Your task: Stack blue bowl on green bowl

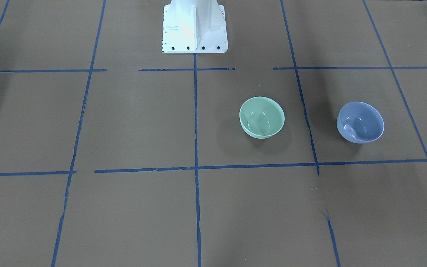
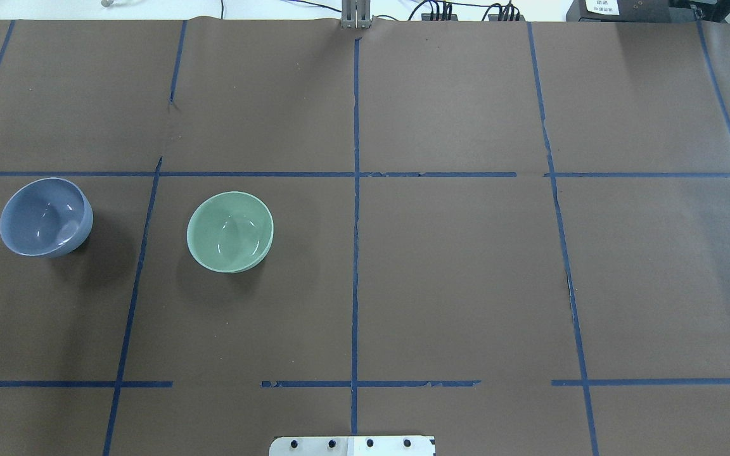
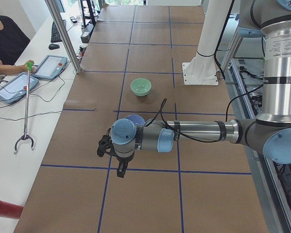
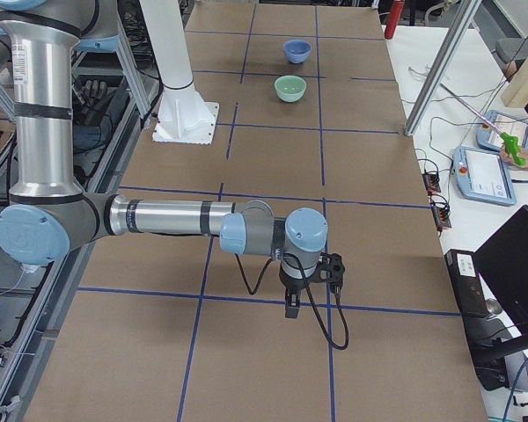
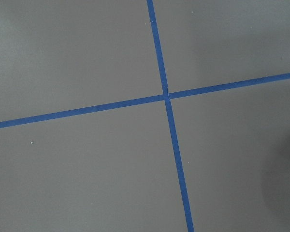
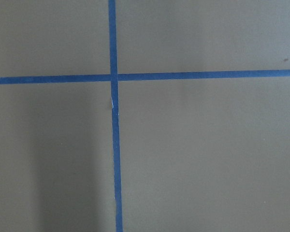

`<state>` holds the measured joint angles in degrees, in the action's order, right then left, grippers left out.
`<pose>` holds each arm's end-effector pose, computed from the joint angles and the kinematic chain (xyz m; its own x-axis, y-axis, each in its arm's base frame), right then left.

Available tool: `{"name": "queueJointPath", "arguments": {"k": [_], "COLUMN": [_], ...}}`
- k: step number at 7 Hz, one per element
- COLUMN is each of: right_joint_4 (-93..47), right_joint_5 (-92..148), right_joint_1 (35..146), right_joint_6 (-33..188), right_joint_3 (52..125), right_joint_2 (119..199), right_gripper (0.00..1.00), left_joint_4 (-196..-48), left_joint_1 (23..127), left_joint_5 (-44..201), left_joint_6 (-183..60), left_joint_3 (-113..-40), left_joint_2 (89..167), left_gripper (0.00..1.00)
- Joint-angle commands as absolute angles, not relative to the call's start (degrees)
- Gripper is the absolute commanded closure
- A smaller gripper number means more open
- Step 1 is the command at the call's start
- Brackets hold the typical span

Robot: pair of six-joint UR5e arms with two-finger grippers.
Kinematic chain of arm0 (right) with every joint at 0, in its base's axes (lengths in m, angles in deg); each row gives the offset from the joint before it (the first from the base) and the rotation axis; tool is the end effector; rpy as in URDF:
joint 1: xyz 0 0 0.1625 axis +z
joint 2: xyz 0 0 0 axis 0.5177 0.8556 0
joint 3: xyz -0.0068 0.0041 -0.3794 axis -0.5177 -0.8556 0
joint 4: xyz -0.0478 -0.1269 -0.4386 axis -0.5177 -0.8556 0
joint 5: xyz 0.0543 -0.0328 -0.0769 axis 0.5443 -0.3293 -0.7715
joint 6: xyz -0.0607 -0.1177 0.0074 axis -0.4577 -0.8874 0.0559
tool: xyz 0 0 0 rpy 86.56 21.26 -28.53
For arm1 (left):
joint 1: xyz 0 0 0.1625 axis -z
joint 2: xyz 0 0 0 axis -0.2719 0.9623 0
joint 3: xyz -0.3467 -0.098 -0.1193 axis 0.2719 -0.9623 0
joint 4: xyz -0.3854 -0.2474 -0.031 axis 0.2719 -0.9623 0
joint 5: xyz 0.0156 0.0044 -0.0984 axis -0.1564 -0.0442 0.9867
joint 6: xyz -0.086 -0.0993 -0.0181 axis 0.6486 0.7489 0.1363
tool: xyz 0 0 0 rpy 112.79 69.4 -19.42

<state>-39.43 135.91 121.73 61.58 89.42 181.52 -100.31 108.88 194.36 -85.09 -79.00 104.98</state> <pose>0.0515 -0.5168 0.6366 0.7557 0.0458 0.6533 -0.0213 0.9987 -0.0454 -0.0641 -0.5215 0.6228 0.6801 0.1832 -0.7099 -0.0542 0.9782 0.2005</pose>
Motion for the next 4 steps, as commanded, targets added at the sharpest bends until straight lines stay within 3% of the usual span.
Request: {"name": "queueJointPath", "arguments": {"k": [1,4], "right_joint_4": [-39.4,-39.4], "right_joint_5": [135.9,135.9], "right_joint_1": [121.7,121.7], "right_joint_6": [61.6,61.6], "right_joint_3": [89.4,89.4], "right_joint_2": [181.5,181.5], "right_gripper": [0.0,0.0], "left_joint_4": [-101.9,-104.7], "left_joint_1": [108.8,108.7], "left_joint_5": [194.2,194.4], "left_joint_6": [-85.8,-85.0], "left_joint_3": [-79.0,-79.1], "left_joint_2": [105.1,105.2], "left_gripper": [0.0,0.0]}}
